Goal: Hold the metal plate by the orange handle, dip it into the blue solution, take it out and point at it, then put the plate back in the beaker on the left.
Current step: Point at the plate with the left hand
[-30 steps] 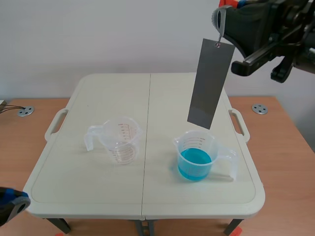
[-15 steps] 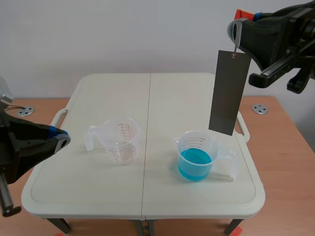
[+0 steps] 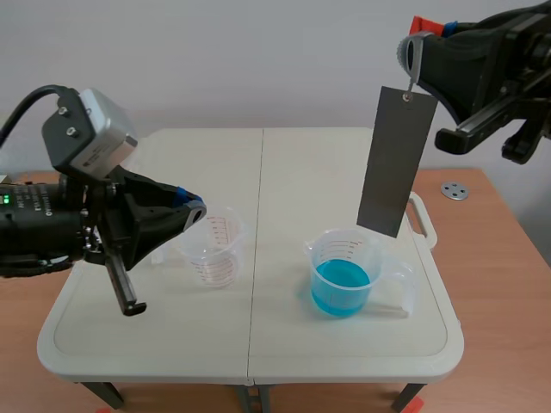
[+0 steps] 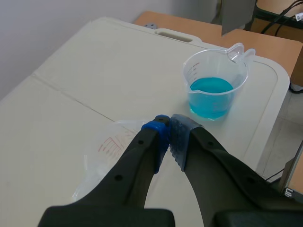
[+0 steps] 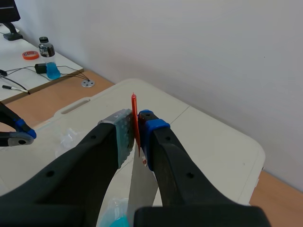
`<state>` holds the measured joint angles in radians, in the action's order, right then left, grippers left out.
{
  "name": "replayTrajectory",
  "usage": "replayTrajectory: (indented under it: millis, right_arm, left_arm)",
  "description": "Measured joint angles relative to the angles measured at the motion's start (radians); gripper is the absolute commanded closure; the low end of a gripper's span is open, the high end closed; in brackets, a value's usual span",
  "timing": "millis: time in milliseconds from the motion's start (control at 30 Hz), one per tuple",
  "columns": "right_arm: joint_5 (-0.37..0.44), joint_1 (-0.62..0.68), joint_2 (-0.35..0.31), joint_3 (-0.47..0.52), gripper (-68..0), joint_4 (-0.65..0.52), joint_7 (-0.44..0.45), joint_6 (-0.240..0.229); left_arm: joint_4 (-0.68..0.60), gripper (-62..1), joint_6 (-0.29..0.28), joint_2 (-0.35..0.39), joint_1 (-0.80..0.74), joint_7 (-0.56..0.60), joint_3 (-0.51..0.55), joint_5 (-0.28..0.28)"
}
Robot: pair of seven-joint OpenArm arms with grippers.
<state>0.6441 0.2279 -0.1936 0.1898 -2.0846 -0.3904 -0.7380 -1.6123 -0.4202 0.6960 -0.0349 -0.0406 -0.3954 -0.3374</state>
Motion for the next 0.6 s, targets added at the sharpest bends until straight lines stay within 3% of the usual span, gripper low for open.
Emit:
replayTrajectory:
  millis: [300, 600]
  right_arm:
    - [0.000, 0.000, 0.000, 0.000, -1.3, 0.000, 0.000, 0.000]
    - [0.000, 0.000, 0.000, 0.000, -1.3, 0.000, 0.000, 0.000]
  left_arm:
    - [0.147, -2.3, -0.025, -0.161, 0.155, -0.001, -0.109, 0.154]
    - [0.315, -2.3, -0.040, -0.309, 0.274, -0.001, -0.183, 0.211]
